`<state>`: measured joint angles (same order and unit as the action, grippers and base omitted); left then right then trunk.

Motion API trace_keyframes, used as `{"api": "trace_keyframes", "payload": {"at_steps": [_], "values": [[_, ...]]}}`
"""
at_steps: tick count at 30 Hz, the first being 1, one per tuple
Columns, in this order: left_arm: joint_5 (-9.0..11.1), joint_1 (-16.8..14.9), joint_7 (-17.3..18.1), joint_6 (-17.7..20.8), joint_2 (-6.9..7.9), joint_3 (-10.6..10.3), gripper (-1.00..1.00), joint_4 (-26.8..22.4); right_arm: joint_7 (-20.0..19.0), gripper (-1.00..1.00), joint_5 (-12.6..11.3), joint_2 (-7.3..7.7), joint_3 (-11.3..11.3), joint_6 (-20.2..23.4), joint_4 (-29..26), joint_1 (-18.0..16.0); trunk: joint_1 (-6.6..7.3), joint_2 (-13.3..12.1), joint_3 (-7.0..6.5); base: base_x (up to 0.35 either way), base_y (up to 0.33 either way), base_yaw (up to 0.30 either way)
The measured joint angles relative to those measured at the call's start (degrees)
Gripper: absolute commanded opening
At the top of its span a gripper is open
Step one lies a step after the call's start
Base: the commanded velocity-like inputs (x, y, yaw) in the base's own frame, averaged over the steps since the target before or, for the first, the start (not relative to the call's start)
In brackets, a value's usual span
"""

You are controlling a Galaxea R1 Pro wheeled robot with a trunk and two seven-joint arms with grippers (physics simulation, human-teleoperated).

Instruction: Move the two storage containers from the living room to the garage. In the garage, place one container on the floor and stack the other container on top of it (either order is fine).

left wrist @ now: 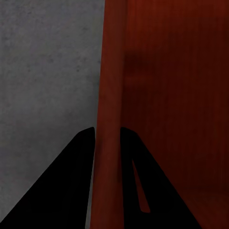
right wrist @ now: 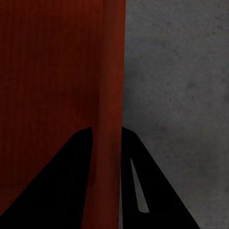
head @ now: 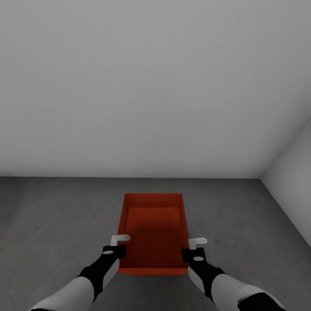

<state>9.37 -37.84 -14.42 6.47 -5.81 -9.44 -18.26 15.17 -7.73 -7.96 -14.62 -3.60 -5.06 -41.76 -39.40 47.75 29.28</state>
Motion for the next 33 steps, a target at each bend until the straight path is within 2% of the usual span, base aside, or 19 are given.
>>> {"api": "trace_keyframes", "payload": {"at_steps": [13,33], "values": [[0.04,0.0,-0.05,-0.06,-0.03,-0.02,-1.0,0.05,-0.01,-1.0,0.01,0.02,-0.02,0.01,-0.01,0.0,0.01,0.0,0.0,0.098,0.0,0.0],[0.08,0.0,-0.13,-0.11,-0.08,-0.05,-1.0,0.1,-0.09,-1.0,-0.05,0.07,-0.06,0.0,0.01,0.0,0.0,0.0,0.32,0.006,0.0,0.0]]}}
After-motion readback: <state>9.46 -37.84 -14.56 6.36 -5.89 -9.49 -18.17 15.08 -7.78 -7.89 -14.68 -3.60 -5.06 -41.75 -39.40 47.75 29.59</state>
